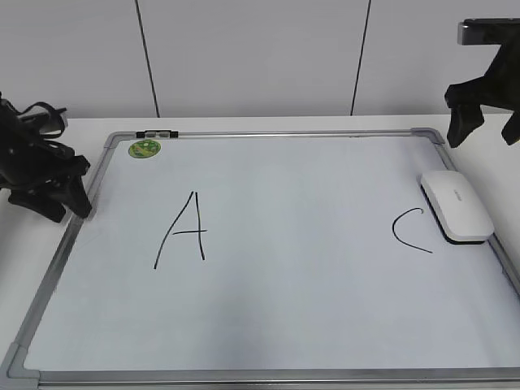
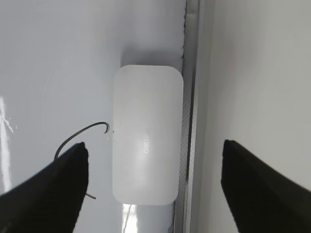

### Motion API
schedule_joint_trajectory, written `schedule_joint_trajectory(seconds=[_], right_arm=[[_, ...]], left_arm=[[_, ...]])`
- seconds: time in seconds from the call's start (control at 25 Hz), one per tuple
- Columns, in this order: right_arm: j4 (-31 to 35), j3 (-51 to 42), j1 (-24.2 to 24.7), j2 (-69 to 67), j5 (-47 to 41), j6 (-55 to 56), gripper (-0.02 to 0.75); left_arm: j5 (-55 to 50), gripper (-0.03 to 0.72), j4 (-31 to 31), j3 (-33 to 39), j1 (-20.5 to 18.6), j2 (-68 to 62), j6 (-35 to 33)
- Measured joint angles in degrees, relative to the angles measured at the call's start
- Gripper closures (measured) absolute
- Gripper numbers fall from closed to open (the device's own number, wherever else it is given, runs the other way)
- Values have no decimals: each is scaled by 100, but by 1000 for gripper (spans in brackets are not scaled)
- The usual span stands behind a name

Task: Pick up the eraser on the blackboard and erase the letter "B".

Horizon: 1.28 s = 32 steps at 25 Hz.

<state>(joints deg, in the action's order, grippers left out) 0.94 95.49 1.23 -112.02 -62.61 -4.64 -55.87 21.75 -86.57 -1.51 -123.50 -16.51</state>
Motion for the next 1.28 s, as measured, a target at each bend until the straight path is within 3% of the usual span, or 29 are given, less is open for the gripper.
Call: schedule_joint_trajectory(seconds=[0.16, 0.4, 0.84, 1.0, 1.28], right_arm=[[0, 0, 0, 138, -217, 0, 111], [36, 0, 0, 480, -678, -13, 122], [437, 0, 0, 1355, -801, -126, 142], [498, -99, 0, 1882, -823, -126, 143], [498, -910, 0, 3171, -871, -126, 144]], left_arm=[[-455, 240, -10, -576, 0, 0, 92], [-1267, 222, -78, -1548, 11, 17, 455], [-1427, 226, -313, -1587, 210, 1639, 724], [-1453, 228, -491, -1292, 394, 2428, 802], [-1505, 230, -774, 52, 536, 3867, 969]])
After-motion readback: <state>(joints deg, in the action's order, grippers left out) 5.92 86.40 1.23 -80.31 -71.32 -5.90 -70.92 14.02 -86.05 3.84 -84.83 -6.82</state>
